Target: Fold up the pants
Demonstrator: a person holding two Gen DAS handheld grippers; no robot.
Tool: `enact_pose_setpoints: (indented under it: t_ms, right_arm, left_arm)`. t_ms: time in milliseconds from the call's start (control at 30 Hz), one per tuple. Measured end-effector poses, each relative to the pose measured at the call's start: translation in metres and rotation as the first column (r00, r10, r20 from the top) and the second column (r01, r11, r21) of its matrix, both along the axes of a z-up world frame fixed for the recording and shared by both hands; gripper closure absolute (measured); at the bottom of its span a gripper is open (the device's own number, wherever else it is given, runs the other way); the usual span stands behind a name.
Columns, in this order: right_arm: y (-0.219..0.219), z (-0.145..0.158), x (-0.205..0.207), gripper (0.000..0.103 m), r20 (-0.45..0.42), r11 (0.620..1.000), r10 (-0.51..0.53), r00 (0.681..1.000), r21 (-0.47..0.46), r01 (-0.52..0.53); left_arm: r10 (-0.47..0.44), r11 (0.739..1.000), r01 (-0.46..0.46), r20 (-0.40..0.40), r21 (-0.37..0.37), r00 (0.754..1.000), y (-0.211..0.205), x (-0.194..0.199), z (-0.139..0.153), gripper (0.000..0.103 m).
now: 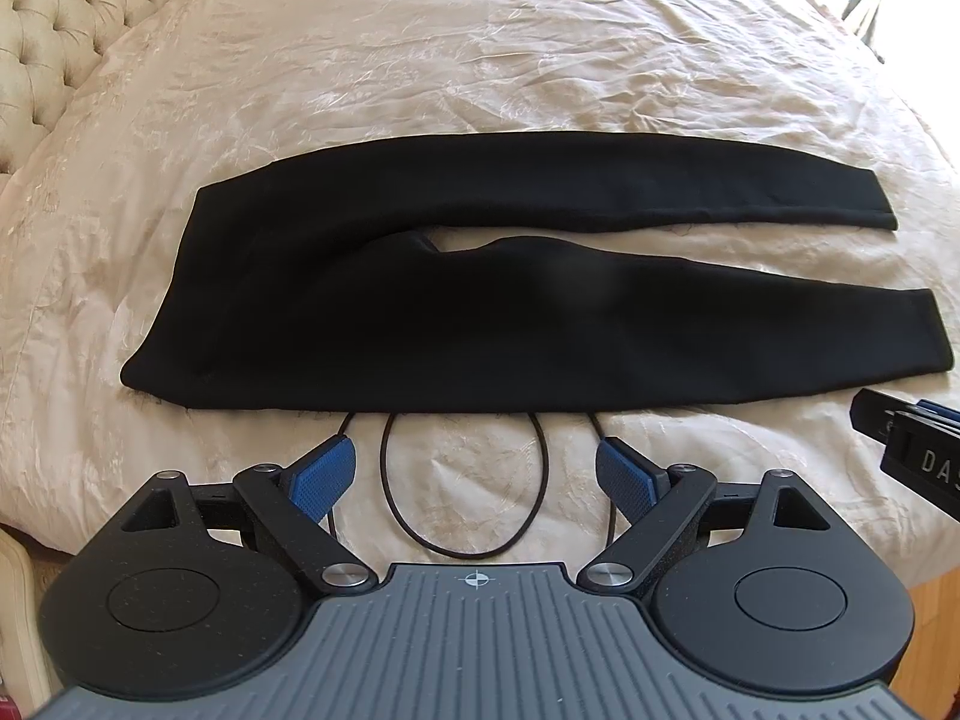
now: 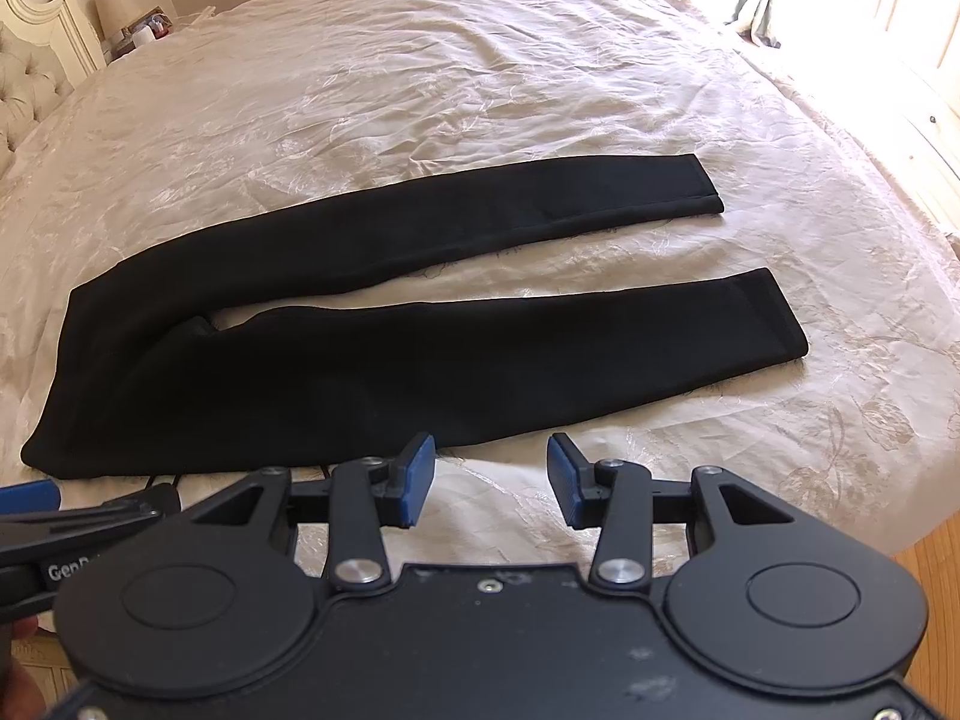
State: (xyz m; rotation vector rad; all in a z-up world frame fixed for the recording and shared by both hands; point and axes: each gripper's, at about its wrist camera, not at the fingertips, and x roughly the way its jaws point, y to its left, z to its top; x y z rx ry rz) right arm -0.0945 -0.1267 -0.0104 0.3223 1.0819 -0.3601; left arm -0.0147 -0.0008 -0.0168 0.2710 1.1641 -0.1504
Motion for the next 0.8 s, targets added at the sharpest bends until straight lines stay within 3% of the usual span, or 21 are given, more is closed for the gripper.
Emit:
enact_pose_setpoints:
  t_ms: [800]
  right_arm:
    - [0.003,0.0001,-0.0017,0.059,0.004,1.0,0.021,1.0,0.006,-0.021]
  left_arm:
    - [0.007,1.0,-0.008,-0.004,-0.006,1.0,0.0048,-0.0003,-0.0021,0.015]
